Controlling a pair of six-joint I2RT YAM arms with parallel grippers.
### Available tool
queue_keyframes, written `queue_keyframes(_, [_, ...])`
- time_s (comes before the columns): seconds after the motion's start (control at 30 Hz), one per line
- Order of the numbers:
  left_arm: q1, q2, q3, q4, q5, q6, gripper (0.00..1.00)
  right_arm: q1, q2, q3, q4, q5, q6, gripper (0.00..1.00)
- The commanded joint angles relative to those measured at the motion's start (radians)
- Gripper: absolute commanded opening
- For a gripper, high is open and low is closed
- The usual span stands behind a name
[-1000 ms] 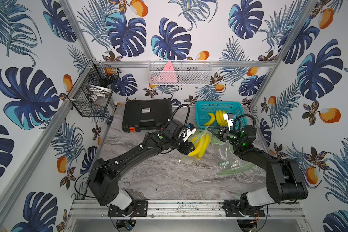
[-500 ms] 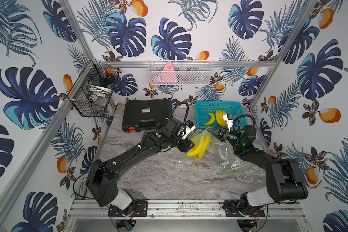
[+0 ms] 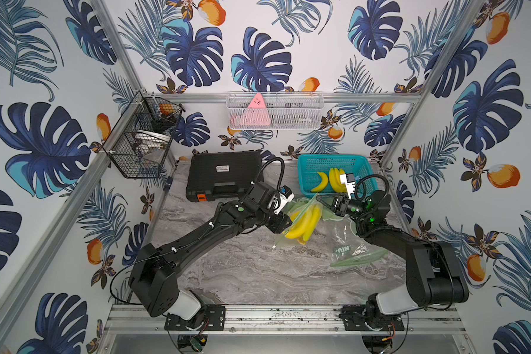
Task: Open the zip-top bag and take out the banana
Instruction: Open the zipper of the food storage bag at the center of the board.
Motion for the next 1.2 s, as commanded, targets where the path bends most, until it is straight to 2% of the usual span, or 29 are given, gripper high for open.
queue_keyframes(0.0, [0.001, 0.003, -0.013, 0.03, 0.024, -0.007, 0.53, -0.002, 0.001, 0.012, 0.067, 0.001, 0.024, 0.0])
queue_keyframes(0.23, [0.002, 0.011, -0.035, 0.052, 0.037, -0.027, 0.52, -0.003, 0.0, 0.008, 0.099, 0.017, 0.05, 0.0])
queue_keyframes(0.5, [-0.014, -0.008, -0.062, 0.043, 0.085, -0.049, 0.51, -0.008, -0.027, -0.012, 0.038, 0.075, -0.008, 0.0])
queue_keyframes(0.63, [-0.022, -0.023, -0.086, 0.001, 0.052, -0.04, 0.43, -0.013, -0.048, -0.026, 0.0, 0.089, -0.04, 0.0])
queue_keyframes(0.87, [-0.022, -0.056, -0.123, -0.046, 0.014, -0.02, 0.39, -0.041, -0.095, -0.054, -0.06, 0.105, -0.079, 0.0])
queue_keyframes(0.93, [-0.022, -0.057, -0.129, -0.051, 0.006, -0.023, 0.32, -0.044, -0.112, -0.054, -0.101, 0.106, -0.101, 0.0])
queue_keyframes(1.0, [-0.022, -0.054, -0.129, -0.059, -0.011, -0.022, 0.14, -0.045, -0.13, -0.057, -0.151, 0.107, -0.128, 0.0])
queue_keyframes(1.03, [-0.021, -0.052, -0.124, -0.061, -0.026, -0.023, 0.01, -0.045, -0.143, -0.061, -0.183, 0.114, -0.143, 0.0])
queue_keyframes(1.1, [-0.021, -0.047, -0.106, -0.064, -0.054, -0.025, 0.0, -0.045, -0.169, -0.062, -0.274, 0.122, -0.183, 0.08])
queue_keyframes(1.17, [-0.022, -0.043, -0.075, -0.066, -0.091, -0.034, 0.0, -0.045, -0.211, -0.048, -0.47, 0.166, -0.251, 0.34])
